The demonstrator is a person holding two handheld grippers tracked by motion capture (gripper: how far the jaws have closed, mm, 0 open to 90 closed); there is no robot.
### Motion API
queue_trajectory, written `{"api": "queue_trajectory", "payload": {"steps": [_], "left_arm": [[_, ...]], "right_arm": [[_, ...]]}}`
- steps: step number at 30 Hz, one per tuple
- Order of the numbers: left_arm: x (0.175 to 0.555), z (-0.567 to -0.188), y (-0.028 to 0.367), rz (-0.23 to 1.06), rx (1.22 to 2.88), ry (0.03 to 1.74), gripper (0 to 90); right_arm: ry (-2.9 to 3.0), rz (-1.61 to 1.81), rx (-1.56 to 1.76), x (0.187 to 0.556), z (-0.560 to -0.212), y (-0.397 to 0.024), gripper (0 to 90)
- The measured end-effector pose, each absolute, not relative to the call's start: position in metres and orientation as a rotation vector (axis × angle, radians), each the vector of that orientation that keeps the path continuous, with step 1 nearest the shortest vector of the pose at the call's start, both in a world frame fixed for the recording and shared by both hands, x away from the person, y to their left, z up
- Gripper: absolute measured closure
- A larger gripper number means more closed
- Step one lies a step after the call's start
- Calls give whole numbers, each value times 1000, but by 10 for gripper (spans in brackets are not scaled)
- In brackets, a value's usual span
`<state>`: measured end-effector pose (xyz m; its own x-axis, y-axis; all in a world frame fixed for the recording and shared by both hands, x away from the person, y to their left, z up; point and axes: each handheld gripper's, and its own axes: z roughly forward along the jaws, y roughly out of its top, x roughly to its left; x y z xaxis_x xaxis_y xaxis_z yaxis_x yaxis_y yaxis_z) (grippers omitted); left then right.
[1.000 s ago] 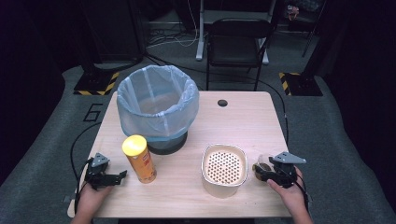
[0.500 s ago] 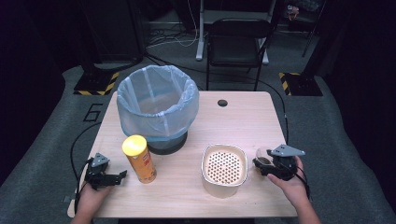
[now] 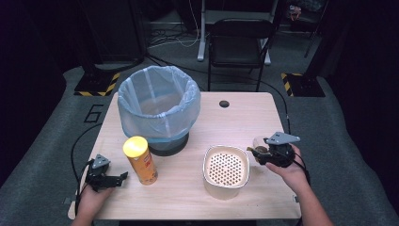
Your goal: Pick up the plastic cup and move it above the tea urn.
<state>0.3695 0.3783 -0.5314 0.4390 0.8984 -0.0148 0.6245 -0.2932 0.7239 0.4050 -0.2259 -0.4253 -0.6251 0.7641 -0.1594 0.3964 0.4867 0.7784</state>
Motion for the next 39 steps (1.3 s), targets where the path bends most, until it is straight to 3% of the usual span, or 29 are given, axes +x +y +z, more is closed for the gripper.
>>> {"api": "queue_trajectory", "payload": {"steps": [22, 39], "left_arm": [[370, -531, 378, 529, 2031, 1274, 42], [370, -531, 379, 533, 2038, 1269, 41]], "right_arm": [[2259, 958, 742, 429, -385, -193, 319], [2197, 959, 361, 406, -354, -168, 329]]}}
